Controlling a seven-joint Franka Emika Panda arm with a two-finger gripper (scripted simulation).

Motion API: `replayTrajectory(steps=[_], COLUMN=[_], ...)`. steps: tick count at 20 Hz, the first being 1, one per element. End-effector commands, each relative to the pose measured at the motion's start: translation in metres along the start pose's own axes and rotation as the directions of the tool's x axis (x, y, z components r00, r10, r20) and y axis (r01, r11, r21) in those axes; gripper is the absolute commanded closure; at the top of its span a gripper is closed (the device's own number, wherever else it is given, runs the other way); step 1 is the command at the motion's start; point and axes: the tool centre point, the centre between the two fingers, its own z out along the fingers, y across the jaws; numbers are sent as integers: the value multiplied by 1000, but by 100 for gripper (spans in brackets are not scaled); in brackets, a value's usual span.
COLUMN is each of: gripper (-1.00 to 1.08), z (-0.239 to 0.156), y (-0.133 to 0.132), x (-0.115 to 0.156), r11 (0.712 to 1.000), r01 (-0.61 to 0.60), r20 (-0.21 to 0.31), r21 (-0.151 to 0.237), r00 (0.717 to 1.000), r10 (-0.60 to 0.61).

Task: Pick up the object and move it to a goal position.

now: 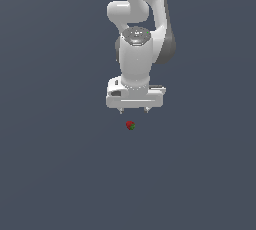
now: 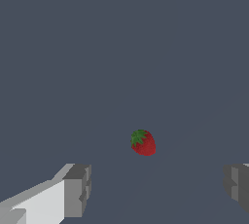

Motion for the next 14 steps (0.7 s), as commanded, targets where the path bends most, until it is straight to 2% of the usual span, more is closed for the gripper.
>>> replayTrajectory(steps=[1, 10, 14], gripper=[-92, -92, -92], z=[0, 0, 0], y=[0, 26, 27], x=[0, -3, -3], r11=[1000, 997, 997], r01=[0, -75, -78], r20=[0, 12, 12], r21=[0, -4, -4], r00=[1000, 997, 997], r10=[0, 75, 78])
